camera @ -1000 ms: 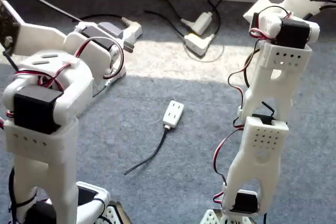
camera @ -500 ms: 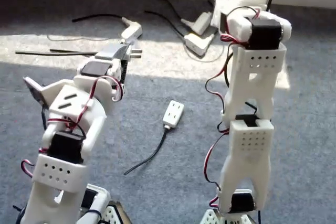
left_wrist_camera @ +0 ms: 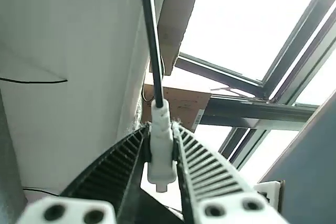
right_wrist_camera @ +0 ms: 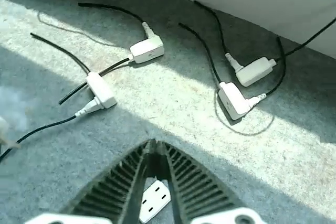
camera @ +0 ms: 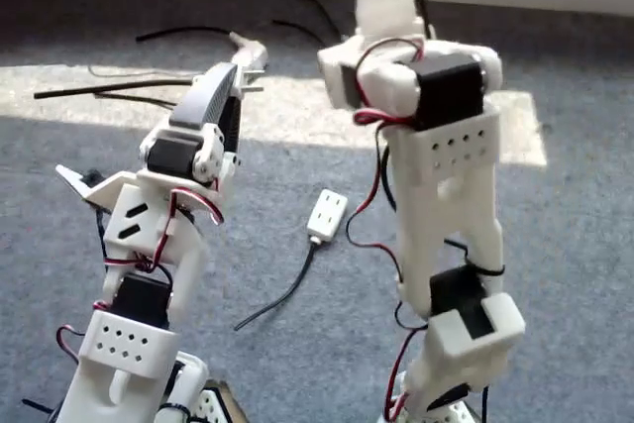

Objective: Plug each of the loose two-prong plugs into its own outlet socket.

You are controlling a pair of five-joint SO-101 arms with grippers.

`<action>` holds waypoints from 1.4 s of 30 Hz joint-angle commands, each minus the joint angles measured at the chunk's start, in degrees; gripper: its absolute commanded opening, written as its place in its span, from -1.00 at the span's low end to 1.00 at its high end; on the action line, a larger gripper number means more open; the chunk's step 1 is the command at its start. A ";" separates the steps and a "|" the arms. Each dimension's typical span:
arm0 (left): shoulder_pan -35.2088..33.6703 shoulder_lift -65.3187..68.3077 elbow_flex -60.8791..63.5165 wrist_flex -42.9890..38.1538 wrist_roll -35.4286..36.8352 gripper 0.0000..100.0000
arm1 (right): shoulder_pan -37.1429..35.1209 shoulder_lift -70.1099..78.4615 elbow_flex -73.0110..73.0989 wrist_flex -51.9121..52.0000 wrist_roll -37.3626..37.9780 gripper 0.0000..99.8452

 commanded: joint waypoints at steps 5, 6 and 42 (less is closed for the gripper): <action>5.93 -7.87 2.68 -4.66 -4.13 -0.98 | -6.46 -12.18 8.22 2.15 2.37 -0.99; 6.99 -9.10 3.47 -4.66 -5.63 -0.98 | -7.25 -12.79 8.40 2.24 2.37 -0.99; 22.20 -16.31 8.40 -3.08 -16.53 -0.98 | -4.09 -14.11 15.96 -8.22 7.12 -0.99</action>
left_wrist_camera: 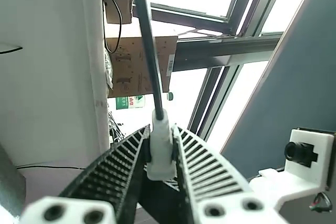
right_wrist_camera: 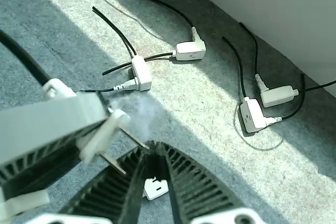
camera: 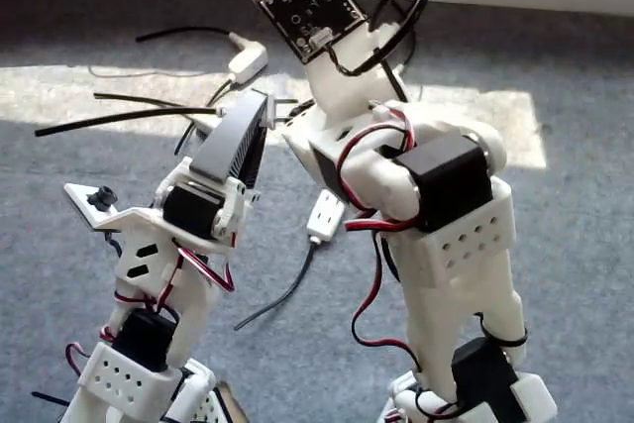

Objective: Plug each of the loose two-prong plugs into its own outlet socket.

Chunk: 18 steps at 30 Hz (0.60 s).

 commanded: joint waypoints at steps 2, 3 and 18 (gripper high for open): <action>8.57 -0.66 0.75 0.26 -5.45 -0.98 | 2.07 3.30 -0.84 -3.82 0.18 -0.99; 9.10 -0.66 1.19 0.26 -5.45 -0.98 | 2.07 3.56 -0.84 -3.82 0.18 -0.99; 12.44 -0.57 3.30 0.26 -5.45 -0.98 | 3.47 2.77 -2.59 -3.30 -0.09 -0.99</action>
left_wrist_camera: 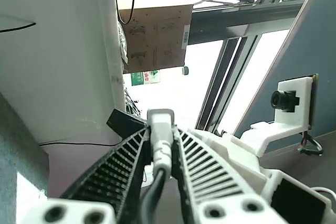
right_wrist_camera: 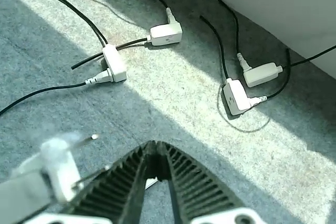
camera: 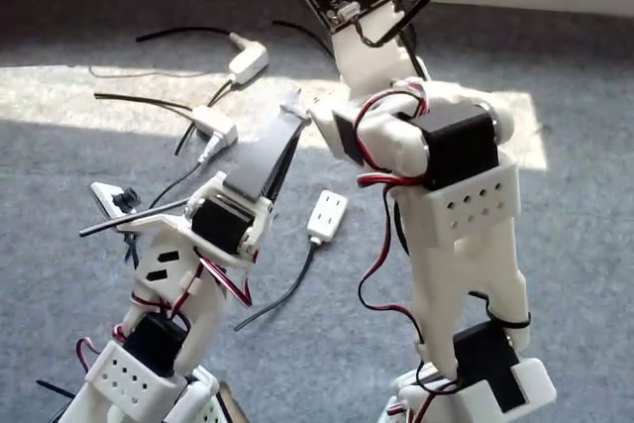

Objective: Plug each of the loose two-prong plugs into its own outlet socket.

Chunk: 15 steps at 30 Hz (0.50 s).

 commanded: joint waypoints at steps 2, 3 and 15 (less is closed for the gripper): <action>4.62 -0.48 -0.04 0.35 -0.18 -0.98 | 0.04 -0.48 -2.68 -1.80 0.18 -0.99; 4.09 -0.48 -0.04 0.35 -0.26 -0.98 | 0.04 -0.57 -2.77 -1.63 0.18 -0.99; -9.19 6.29 -13.23 16.18 -0.26 -0.98 | 8.66 -6.20 -8.40 2.51 5.54 -0.99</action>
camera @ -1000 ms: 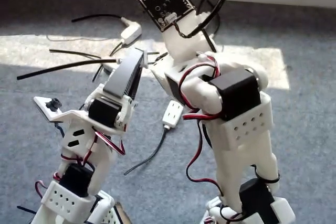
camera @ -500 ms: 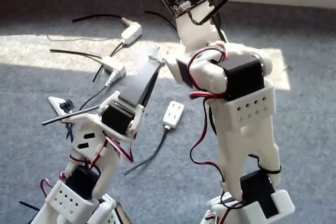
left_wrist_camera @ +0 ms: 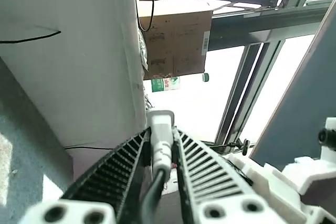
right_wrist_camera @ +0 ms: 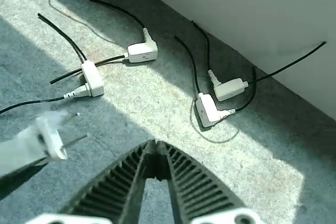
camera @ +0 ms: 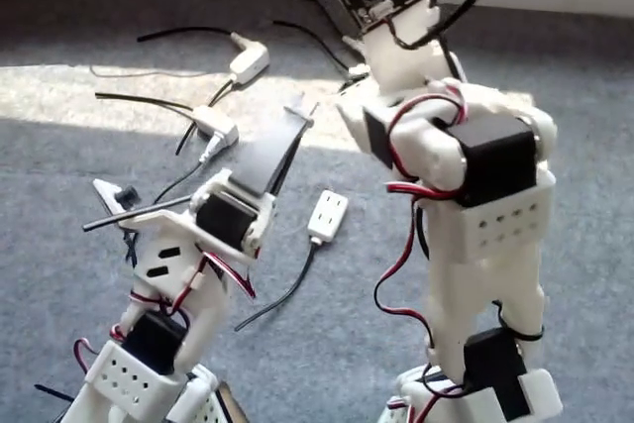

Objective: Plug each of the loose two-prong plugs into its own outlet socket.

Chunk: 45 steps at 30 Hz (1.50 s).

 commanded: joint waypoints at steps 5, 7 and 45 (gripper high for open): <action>-4.53 23.52 -22.20 16.09 -3.43 -0.98 | 9.10 -2.24 -6.37 0.40 0.97 -0.99; -5.05 30.29 -27.03 20.04 -3.34 -0.98 | 10.59 -2.24 -7.08 0.40 0.97 -0.99; 1.19 87.43 -57.19 46.59 18.55 -0.98 | 14.99 7.16 -7.96 -7.34 -11.25 -0.99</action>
